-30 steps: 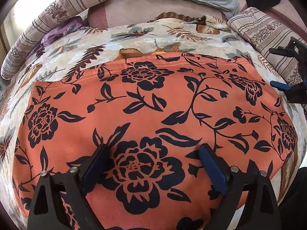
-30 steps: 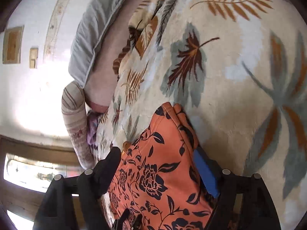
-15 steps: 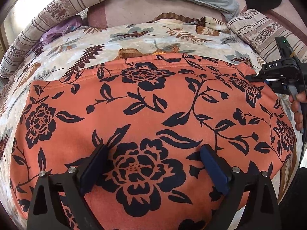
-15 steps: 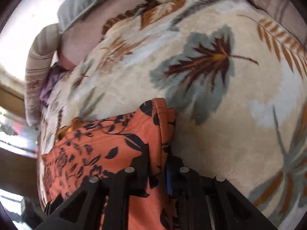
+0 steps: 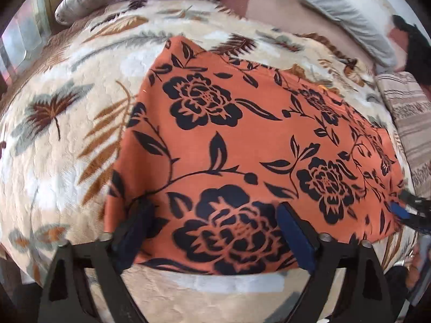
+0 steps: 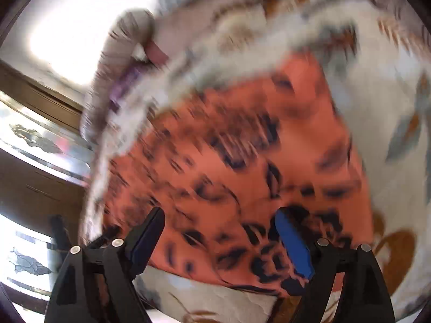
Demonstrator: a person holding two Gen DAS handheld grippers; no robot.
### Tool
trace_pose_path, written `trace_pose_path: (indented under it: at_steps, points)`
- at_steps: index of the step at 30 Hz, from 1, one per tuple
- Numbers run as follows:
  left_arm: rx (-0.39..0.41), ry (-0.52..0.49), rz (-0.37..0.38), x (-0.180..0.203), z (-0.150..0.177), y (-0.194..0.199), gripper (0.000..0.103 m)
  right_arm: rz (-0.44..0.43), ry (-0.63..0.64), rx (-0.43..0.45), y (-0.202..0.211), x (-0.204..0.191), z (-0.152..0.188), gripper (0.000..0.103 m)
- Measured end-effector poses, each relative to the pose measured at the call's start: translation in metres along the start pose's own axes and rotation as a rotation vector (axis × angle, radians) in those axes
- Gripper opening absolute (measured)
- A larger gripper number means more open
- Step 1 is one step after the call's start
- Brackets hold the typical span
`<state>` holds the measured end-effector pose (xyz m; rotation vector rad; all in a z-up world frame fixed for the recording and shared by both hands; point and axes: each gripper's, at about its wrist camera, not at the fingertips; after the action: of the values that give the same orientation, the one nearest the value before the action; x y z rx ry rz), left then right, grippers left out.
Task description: Fold small clothes
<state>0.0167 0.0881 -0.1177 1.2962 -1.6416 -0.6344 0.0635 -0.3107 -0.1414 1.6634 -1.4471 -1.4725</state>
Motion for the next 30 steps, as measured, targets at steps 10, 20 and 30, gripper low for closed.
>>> trace_pose_path:
  at_steps: [10,20,30]
  points:
    - [0.027,0.077,0.008,-0.045,-0.077,0.006,0.085,-0.022,-0.067,0.067,0.005,0.009,0.008,0.085]
    - [0.006,0.091,-0.216,-0.089,-0.166,-0.065,0.085,-0.093,-0.094,0.038,0.01,0.024,0.008,0.085]
    - [0.032,0.063,-0.212,-0.091,-0.16,-0.062,0.086,-0.206,-0.223,0.002,-0.022,0.043,-0.114,0.086]
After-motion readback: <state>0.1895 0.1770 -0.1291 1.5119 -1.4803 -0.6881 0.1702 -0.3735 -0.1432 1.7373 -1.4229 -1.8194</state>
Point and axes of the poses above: each gripper's, at about its wrist camera, not at the fingertips, and y roughly against the way its jaws point, x to its right, z to its underside, and after that the axes turned 12 degrees about z, right-handed
